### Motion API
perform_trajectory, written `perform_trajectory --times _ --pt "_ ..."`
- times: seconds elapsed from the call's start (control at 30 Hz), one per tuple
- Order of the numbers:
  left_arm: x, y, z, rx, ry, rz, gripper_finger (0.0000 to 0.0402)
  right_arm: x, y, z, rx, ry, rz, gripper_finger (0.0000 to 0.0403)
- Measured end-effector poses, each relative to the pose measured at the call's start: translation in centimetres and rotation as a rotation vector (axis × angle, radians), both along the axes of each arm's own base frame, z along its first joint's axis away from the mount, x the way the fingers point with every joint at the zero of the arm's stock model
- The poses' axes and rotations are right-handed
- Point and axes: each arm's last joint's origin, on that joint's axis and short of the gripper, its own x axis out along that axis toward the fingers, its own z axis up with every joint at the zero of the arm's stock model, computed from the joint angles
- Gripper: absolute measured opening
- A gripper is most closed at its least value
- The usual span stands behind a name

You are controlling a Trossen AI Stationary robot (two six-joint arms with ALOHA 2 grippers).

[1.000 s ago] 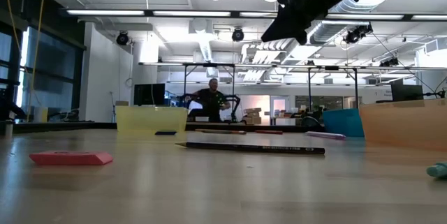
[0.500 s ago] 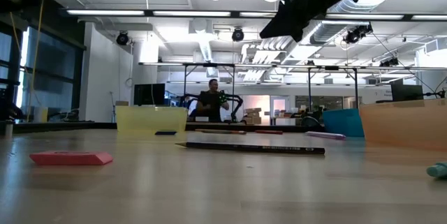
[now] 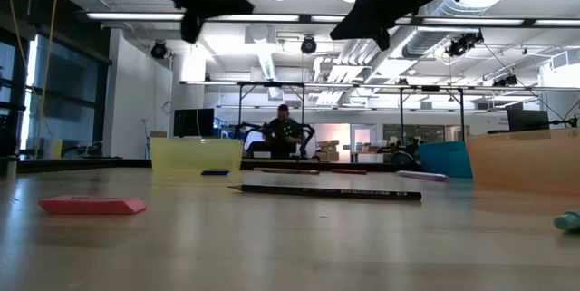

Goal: Sort crayons/erasers/pens/pencils in bins
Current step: Put the red crayon into the orange bin

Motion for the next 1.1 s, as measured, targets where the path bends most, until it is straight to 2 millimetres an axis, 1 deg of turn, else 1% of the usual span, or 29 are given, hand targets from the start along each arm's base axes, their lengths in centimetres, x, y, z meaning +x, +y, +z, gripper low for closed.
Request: perform_trajectory --times 0.07,0.13,0.2,0.3,0.37,0.5,0.63,0.73,0.83,1.0,1.03,1.1 --pt "0.3 1.3 -0.8 -0.020 0.027 0.000 0.0000 0.0 0.0 0.0 0.015 -0.005 -0.031 0.0000" --pt "0.7 2.1 -1.6 -0.044 0.056 -0.003 0.0000 0.1 0.2 0.0 0.008 -0.001 -0.062 0.0000" --pt "1.1 2.2 -2.4 -0.046 0.094 -0.023 0.0000 0.1 0.4 0.0 -0.008 0.008 -0.093 0.0000" --pt "1.7 2.3 -3.1 0.010 0.135 -0.065 0.0000 0.2 0.8 -0.1 -0.016 0.016 -0.123 0.0000" --pt "2.1 2.5 -3.6 0.014 0.139 -0.077 0.0000 0.3 1.0 -0.1 -0.007 0.015 -0.125 0.0000" --pt "2.7 3.2 -3.8 0.006 0.096 -0.102 0.0000 0.3 1.3 -0.1 -0.011 0.019 -0.112 0.0000" --pt "3.1 3.6 -3.9 0.018 0.058 -0.086 0.0000 0.0 1.1 0.0 0.002 0.024 -0.101 0.0000" --pt "3.6 3.9 -4.7 0.020 0.072 -0.042 0.0000 -0.2 0.8 -0.1 0.006 0.043 -0.074 0.0000" --pt "4.4 4.1 -5.5 -0.001 0.044 -0.025 0.0000 -0.3 0.5 -0.2 0.014 0.044 -0.036 0.0000" --pt "5.5 4.2 -6.2 -0.011 -0.025 -0.018 0.0000 -0.6 0.0 -0.3 -0.023 0.061 0.027 0.0000" --pt "5.6 4.2 -6.2 -0.008 -0.035 -0.016 0.0000 -0.6 0.0 -0.5 -0.031 0.051 0.038 0.0000" --pt "5.6 4.2 -6.3 -0.008 -0.034 -0.016 0.0000 -0.8 0.0 -1.7 -0.015 0.028 0.050 0.0000"
